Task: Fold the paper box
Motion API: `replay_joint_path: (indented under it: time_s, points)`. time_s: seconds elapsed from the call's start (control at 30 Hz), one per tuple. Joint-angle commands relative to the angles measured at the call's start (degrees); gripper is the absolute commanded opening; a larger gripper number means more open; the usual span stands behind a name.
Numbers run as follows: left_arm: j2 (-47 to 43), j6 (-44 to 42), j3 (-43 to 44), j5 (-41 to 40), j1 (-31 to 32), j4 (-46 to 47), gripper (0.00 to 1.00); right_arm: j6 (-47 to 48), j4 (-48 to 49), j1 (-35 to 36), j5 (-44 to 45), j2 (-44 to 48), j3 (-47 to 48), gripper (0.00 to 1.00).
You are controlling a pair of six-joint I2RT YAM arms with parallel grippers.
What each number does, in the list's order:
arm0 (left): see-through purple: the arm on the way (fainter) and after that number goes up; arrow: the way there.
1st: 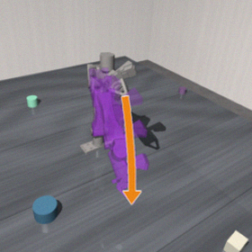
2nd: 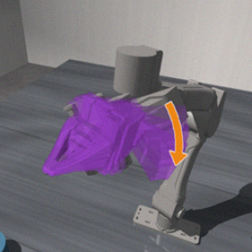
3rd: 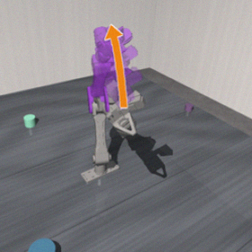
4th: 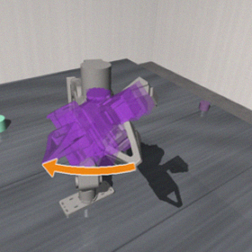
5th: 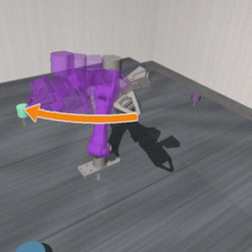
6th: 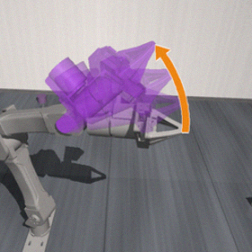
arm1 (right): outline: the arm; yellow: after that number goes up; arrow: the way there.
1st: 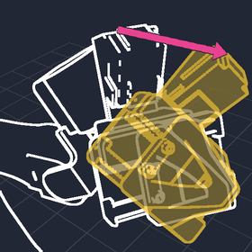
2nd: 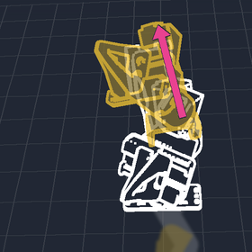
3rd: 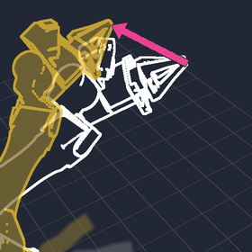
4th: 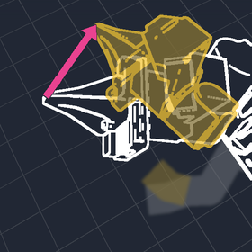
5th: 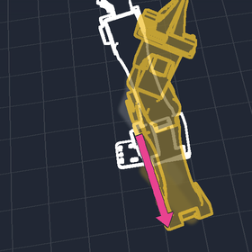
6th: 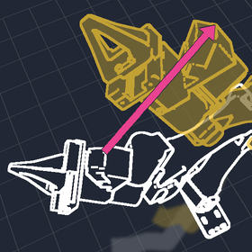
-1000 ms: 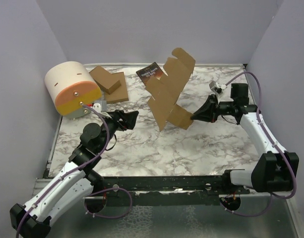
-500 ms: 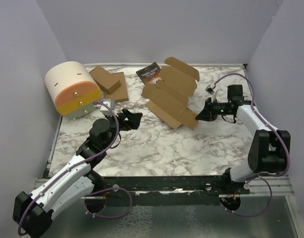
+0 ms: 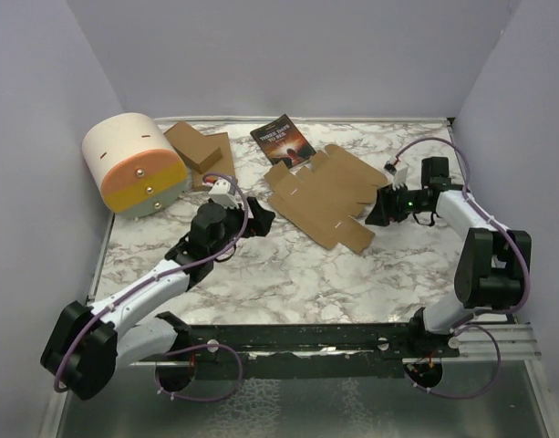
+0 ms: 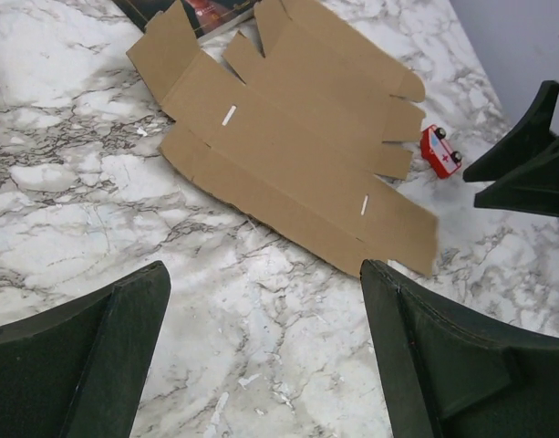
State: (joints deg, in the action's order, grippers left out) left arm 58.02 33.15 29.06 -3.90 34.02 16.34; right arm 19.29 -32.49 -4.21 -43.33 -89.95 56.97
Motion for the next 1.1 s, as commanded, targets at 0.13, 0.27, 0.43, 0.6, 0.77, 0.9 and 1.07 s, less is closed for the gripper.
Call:
replay_joint_path:
  time_s: [0.13,0.27,0.43,0.6,0.77,0.9,1.07]
  points:
    - [12.77,-4.52,9.88,12.71,-7.19,2.28,0.89,2.53,0.49,-5.20,-2.42,2.49,2.00,0.71]
    - [21.47,-3.88,17.18,20.15,-12.12,1.26,0.89,4.52,0.34,-6.20,-10.94,6.90,1.30,0.73]
    - [34.61,-7.19,29.46,25.71,-14.80,-3.94,0.88,4.97,6.39,-6.25,-26.30,14.26,-3.81,0.73]
    - [46.25,-15.79,44.19,24.01,-15.11,-16.79,0.88,2.47,12.85,-6.26,-38.00,16.60,-9.31,0.76]
    - [56.25,-23.32,58.01,22.32,-15.04,-28.33,0.82,6.96,5.48,-6.25,-34.46,13.22,-5.17,0.79]
    - [63.60,-26.46,66.48,21.89,-15.18,-33.98,0.78,8.11,2.99,-6.25,-32.69,10.85,-3.58,0.79]
    - [70.07,-28.20,74.05,24.52,-15.75,-38.39,0.76,7.88,3.57,-6.23,-31.32,11.15,-3.80,0.79]
